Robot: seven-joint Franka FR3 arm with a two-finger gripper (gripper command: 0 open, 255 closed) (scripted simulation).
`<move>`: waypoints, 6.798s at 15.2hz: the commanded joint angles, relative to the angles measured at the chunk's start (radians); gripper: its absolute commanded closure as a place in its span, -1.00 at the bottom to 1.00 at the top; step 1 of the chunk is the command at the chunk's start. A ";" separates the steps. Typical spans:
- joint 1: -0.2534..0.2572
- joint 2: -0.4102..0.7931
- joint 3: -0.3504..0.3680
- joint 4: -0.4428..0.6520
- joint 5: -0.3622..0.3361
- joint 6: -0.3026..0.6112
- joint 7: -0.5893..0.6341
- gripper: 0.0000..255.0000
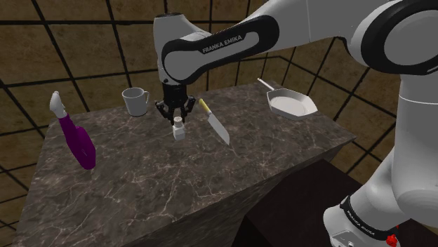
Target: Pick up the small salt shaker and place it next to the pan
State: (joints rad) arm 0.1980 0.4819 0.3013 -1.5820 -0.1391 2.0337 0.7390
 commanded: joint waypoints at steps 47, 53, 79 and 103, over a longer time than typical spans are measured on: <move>-0.154 -0.146 -0.041 0.218 0.066 -0.354 -0.231 1.00; -0.243 -0.155 -0.082 0.210 0.080 -0.354 -0.360 1.00; -0.406 -0.072 -0.160 0.138 0.089 -0.197 -0.594 1.00; -0.407 -0.031 -0.164 0.006 0.081 -0.024 -0.590 -1.00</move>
State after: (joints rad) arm -0.2087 0.4513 0.1374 -1.5764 -0.0577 2.0097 0.1492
